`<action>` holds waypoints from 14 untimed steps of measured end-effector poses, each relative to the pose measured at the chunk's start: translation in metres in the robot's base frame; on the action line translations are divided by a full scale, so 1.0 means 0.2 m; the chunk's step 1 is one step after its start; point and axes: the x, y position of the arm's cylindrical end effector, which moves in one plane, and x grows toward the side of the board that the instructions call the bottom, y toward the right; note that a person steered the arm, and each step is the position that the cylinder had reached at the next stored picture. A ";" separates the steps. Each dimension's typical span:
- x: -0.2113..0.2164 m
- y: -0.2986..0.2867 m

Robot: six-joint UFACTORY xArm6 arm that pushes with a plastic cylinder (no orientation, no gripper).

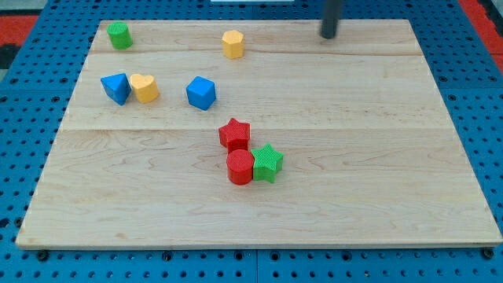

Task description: Place the triangle at the top right of the board

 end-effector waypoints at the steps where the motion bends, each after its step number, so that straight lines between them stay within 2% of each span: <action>1: 0.34 0.02; 2: 0.65 -0.31; 4: 1.03 -1.42; 5: 0.95 -2.07; 7: 0.50 -1.95; 8: 0.47 -2.07; 10: 0.26 -1.41; 12: 0.30 -0.82; 14: 0.55 -0.92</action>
